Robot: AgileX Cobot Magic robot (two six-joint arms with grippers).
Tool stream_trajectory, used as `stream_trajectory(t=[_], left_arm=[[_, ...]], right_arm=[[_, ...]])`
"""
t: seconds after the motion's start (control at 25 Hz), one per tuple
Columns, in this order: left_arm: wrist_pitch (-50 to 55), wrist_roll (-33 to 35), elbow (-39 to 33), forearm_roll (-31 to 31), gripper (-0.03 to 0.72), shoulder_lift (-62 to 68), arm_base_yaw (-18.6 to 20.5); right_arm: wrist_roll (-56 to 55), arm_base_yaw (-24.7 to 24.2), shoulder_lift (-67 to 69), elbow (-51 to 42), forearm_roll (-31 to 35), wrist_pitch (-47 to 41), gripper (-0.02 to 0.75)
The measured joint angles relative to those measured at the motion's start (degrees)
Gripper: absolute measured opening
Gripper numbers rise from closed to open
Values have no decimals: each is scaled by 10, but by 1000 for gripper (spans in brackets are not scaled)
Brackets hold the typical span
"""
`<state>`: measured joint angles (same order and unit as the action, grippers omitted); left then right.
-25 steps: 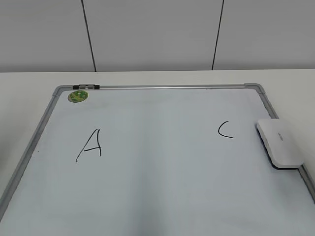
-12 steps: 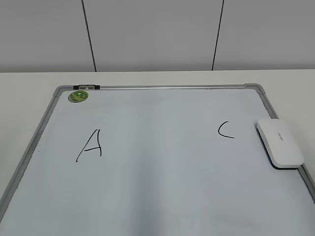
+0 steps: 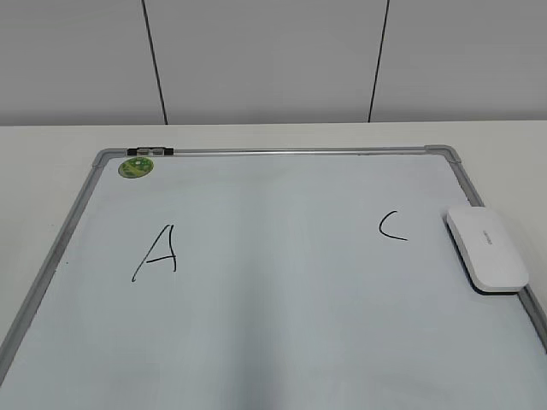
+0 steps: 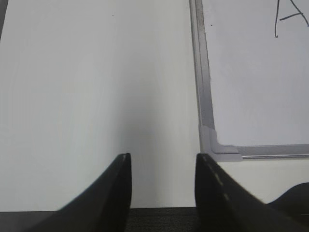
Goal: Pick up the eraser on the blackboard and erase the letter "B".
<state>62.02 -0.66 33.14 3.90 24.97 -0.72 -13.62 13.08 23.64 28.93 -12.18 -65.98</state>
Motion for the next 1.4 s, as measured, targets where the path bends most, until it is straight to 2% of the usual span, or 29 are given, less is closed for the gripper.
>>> stream_trajectory(t=[0.2, 0.52, 1.4], left_arm=[[-3, -9, -32, 6, 317, -18, 0], [-3, -11, -34, 4, 288, -23, 0], [-3, -11, -34, -9, 260, -23, 0]], right_arm=[[8, 0, 0, 0, -8, 1, 555], [12, 0, 0, 0, -9, 2, 555], [106, 0, 0, -3, 13, 6, 555]])
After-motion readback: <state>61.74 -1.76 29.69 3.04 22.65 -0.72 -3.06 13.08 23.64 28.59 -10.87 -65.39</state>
